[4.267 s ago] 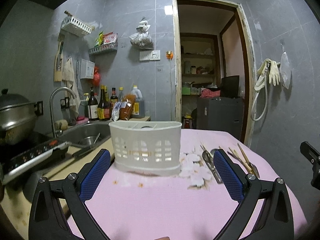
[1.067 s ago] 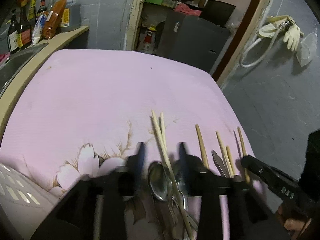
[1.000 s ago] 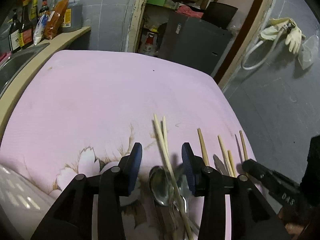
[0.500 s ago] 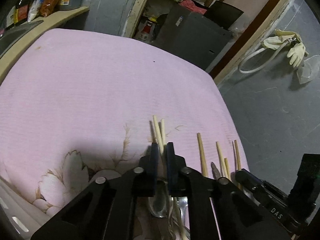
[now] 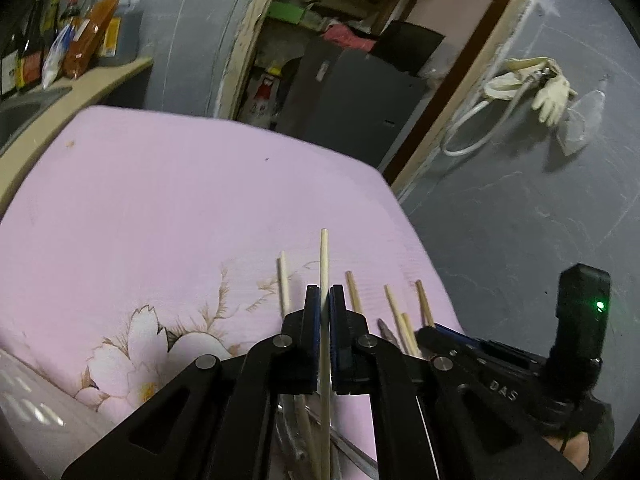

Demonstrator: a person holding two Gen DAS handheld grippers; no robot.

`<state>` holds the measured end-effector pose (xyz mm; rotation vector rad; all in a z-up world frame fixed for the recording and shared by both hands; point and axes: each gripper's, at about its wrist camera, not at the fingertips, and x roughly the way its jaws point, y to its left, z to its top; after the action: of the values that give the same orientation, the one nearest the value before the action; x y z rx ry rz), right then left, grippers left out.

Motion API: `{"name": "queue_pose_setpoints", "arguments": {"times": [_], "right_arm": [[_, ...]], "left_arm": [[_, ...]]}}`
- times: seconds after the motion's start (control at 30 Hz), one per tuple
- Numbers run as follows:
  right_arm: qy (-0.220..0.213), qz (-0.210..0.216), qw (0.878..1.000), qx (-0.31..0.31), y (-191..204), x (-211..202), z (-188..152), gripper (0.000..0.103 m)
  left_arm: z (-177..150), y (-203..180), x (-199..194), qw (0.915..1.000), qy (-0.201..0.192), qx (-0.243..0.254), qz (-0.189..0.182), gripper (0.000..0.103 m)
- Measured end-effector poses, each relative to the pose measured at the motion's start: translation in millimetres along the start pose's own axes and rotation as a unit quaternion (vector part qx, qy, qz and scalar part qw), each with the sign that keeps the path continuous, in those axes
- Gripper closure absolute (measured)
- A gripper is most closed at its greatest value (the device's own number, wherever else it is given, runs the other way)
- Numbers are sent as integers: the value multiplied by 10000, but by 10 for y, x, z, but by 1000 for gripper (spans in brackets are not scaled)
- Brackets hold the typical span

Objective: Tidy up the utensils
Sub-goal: 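Close the left tool on a wooden chopstick while the right tool grasps another chopstick, then lift both held chopsticks and carry them over the white basket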

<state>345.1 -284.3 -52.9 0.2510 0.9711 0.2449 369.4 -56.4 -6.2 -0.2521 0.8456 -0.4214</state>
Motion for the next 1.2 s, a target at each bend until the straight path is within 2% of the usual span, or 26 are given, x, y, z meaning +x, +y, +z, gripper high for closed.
{"name": "queue_pose_setpoints", "arguments": {"times": [0.07,0.17,0.4,0.6,0.7,0.9,0.97,1.2], "right_arm": [[-103,60,9999,45,-5,-47,-26,96],[-341,370,9986,189,-10,-183,-109,97],[-1530,632,9858,-284,273,-735,-383,99],[-2746,192,9545,-1145,734,-1155,-647,99],[-3152,97,9392,-1357,909,-1285,-723,99],[-3831,227,9092,-1615,1309,-1492,-653,99],[-4086,259,8957,-1736,1477,-1567,-624,99],[-4591,633,8630,-2009,1975,-1725,-476,99]], "left_arm": [[-39,-50,-85,9999,-94,86,-7,101],[-106,-123,-212,9995,-264,156,-67,101],[-179,-348,-566,9945,-958,412,-41,101],[-290,-493,-953,9840,-1630,715,65,101],[-300,-494,-1188,9783,-1916,785,43,101],[-231,-381,-1650,9650,-2447,936,129,101],[-185,-312,-1806,9595,-2626,995,216,101],[0,138,-2333,9428,-3120,1006,598,101]]}}
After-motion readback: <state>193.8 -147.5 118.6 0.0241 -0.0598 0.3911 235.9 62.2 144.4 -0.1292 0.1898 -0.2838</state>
